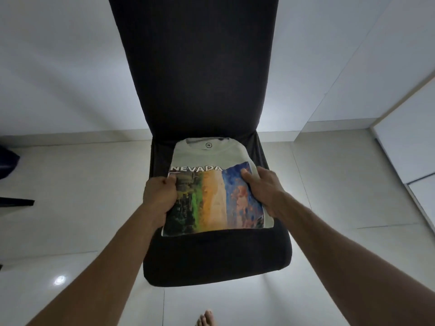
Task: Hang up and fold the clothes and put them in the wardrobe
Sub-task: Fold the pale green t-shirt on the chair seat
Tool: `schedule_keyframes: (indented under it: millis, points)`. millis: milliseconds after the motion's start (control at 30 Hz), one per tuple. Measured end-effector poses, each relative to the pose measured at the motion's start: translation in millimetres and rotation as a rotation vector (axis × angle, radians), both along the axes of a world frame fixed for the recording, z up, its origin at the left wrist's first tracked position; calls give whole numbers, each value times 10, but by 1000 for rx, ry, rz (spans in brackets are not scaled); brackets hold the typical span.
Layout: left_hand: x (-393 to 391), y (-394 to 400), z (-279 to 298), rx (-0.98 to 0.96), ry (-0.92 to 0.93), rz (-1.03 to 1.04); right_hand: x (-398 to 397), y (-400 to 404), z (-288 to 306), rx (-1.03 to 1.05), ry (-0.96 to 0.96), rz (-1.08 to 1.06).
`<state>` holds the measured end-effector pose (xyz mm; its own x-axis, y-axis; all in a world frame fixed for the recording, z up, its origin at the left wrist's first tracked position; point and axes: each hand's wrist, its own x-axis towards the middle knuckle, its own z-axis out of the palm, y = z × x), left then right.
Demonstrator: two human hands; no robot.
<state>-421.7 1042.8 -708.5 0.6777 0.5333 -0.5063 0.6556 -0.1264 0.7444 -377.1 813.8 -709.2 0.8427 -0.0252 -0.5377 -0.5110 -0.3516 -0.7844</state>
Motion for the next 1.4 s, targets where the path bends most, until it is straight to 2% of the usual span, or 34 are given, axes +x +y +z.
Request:
schedule_keyframes:
  millis: [100, 200, 333, 467, 533, 600, 667, 700, 800, 867, 933, 1033, 1100, 1200, 1267, 1400]
  points:
    - [-413, -187, -700, 116, 146, -69, -372, -119, -655, -192, 10, 11]
    - [-756, -314, -1124, 242, 256, -88, -737, -150, -978, -263, -17, 8]
    - [-923, -349, -1245, 375, 137, -134, -926, -161, -1051, -372, -97, 29]
    - [-1062, -332, -1191, 499, 201, -231, -1050, -252, -1012, -614, -116, 191]
    - [-1044, -325, -1155, 692, 94, -319, -1026, -261, -1063, -785, -248, 290]
    - [-931, -394, -1114, 831, -139, -441, -928, -188, -1071, -812, -456, 378]
    - [-753, -520, -1100, 829, -293, -545, -788, -26, -1075, -737, -599, 465]
    - [-660, -590, -1104, 799, -324, -606, -717, 71, -1061, -676, -608, 517]
    - [-426, -723, -1244, 704, -292, -741, -509, 295, -1137, -540, -457, 623]
    - [-279, -675, -1413, 685, -133, -693, -385, 311, -1299, -619, -407, 599]
    - [-135, -535, -1559, 752, 0, -656, -273, 292, -1389, -735, -365, 564]
    - [174, -329, -1539, 779, 144, -624, 25, 380, -1375, -805, -227, 494]
    - [413, -239, -1515, 818, 156, -623, 304, 463, -1328, -797, -260, 406]
    - [717, -172, -1531, 860, 57, -672, 627, 512, -1369, -735, -377, 460]
    - [814, -144, -1601, 791, 47, -663, 709, 465, -1472, -679, -311, 487]
    - [733, -119, -1749, 718, 93, -510, 627, 361, -1643, -725, -272, 407]
